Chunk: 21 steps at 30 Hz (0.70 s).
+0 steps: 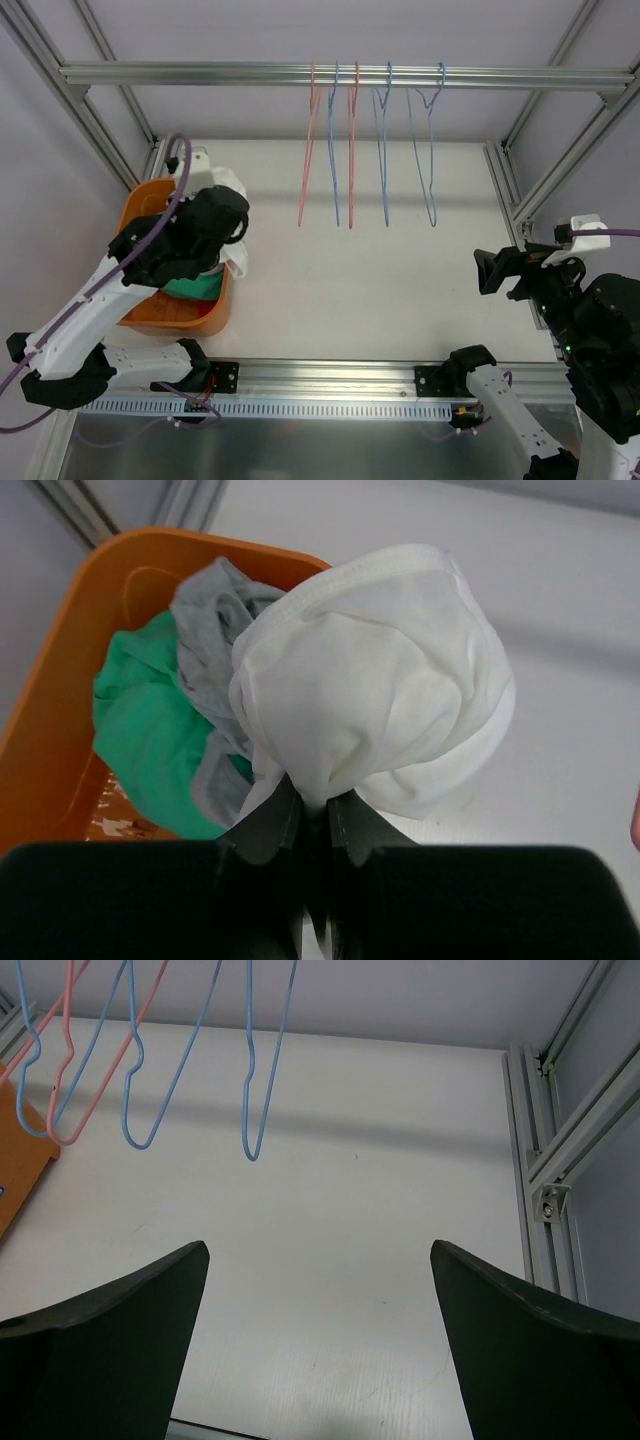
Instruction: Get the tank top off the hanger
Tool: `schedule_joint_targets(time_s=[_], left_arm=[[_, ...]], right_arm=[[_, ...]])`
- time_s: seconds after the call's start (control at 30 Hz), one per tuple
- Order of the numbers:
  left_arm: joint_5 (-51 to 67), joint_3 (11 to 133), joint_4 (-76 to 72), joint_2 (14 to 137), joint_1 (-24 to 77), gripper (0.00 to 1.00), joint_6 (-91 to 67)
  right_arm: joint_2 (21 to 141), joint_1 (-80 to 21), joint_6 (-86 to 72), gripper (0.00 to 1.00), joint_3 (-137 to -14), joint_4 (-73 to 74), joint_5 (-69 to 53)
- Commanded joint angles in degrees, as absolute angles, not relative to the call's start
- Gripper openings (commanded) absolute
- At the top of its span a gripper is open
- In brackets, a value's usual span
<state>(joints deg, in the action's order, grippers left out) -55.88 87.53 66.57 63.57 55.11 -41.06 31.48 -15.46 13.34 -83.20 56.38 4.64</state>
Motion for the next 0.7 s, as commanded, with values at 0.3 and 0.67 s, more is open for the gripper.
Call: schedule_joint_targets(time_s=[0.3,0.67], left_arm=[[-37.06,83.69,62.41,61.98,15.06,0.0,-31.9],[-24.03,57.4,50.81,57.57,-2.26,0.0,-37.27]], right_arm=[[32.87,-15.29,12.57,1.0,-80.95,52.38,1.59],[32.96,-15.29,11.78,0.99,-77.08,49.92,-2.72]])
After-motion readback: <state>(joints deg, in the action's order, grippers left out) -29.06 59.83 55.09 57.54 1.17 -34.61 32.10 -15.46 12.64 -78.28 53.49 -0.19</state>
